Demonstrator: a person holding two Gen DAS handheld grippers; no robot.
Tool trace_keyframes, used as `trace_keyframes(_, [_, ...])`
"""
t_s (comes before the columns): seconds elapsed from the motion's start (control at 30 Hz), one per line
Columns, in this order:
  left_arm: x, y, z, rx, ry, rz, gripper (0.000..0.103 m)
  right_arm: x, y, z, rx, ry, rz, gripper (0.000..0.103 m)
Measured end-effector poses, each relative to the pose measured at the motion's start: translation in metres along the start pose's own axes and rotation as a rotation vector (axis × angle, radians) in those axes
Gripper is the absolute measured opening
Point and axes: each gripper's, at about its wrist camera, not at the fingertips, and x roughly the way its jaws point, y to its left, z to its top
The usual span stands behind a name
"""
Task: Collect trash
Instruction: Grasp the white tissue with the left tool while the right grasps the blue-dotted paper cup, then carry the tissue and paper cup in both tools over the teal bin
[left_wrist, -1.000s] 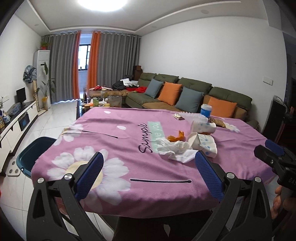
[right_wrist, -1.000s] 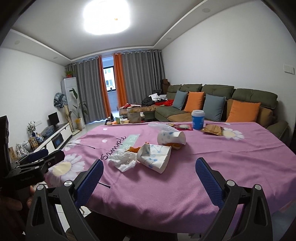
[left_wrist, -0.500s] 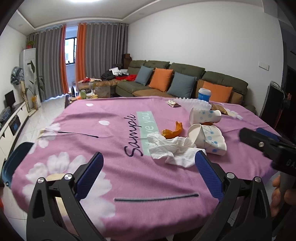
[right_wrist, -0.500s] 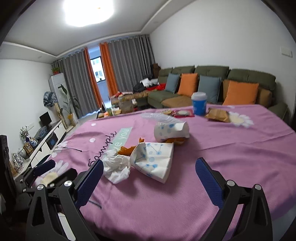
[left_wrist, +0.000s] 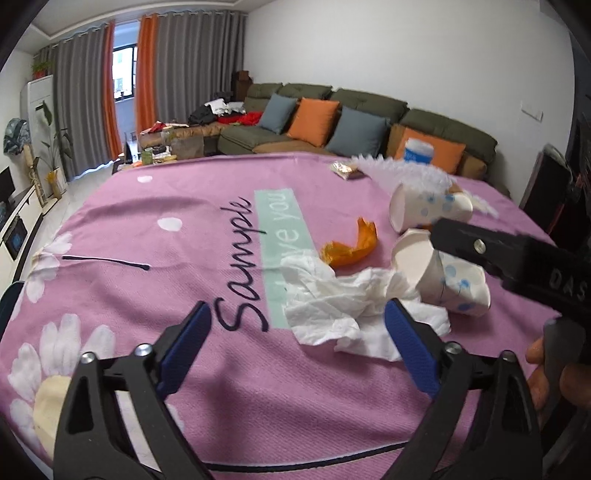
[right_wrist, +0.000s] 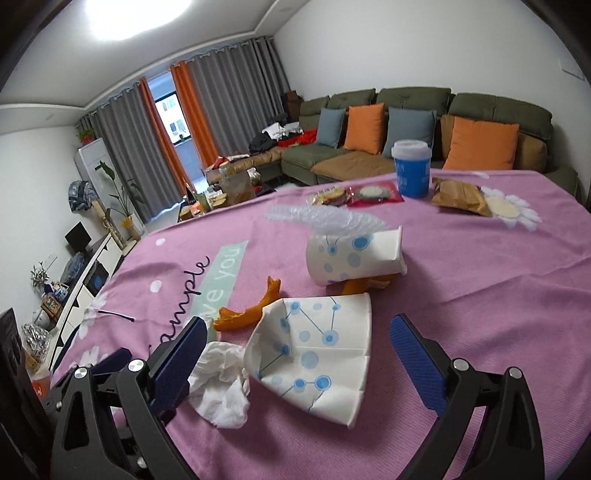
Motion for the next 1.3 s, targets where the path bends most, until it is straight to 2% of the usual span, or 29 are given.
trace_keyframes(0.07, [0.005,-0.004,-0.003,0.021,0.004,0.013,0.075,0.007,0.0,0.0,0.002,0.025,-0.003,0.094])
trace_keyframes(0.2, [0.013,-0.007,-0.004,0.038,0.009,0.0,0.068,0.017,-0.001,0.0,0.004,0.055,0.0,0.088])
trace_keyframes(0.3, [0.017,-0.009,-0.006,0.058,0.02,-0.021,0.056,0.022,0.0,-0.002,0.003,0.071,0.005,0.082])
trace_keyframes(0.37, [0.02,-0.011,-0.007,0.073,0.026,-0.035,0.042,0.023,0.0,-0.003,-0.001,0.078,0.003,0.079])
trace_keyframes(0.5, [0.022,-0.012,-0.008,0.085,0.026,-0.052,0.029,0.024,-0.002,-0.004,-0.005,0.085,-0.001,0.073])
trace_keyframes(0.63, [0.022,-0.016,-0.01,0.091,0.017,-0.073,0.007,0.023,-0.002,-0.005,-0.009,0.084,0.007,0.072])
trace_keyframes(0.67, [0.021,-0.015,-0.011,0.086,0.014,-0.077,0.005,0.022,-0.002,-0.005,-0.011,0.084,0.009,0.072])
trace_keyframes(0.77, [0.016,-0.012,-0.012,0.06,-0.005,-0.092,0.004,0.018,0.0,-0.005,-0.017,0.072,0.015,0.072])
trace_keyframes(1.0, [-0.022,0.009,-0.006,0.014,-0.092,-0.04,0.004,-0.004,0.013,0.0,-0.053,0.017,0.042,0.072])
trace_keyframes(1.3, [-0.079,0.076,-0.005,-0.089,-0.202,0.119,0.004,-0.022,0.059,0.004,-0.155,-0.026,0.126,0.072])
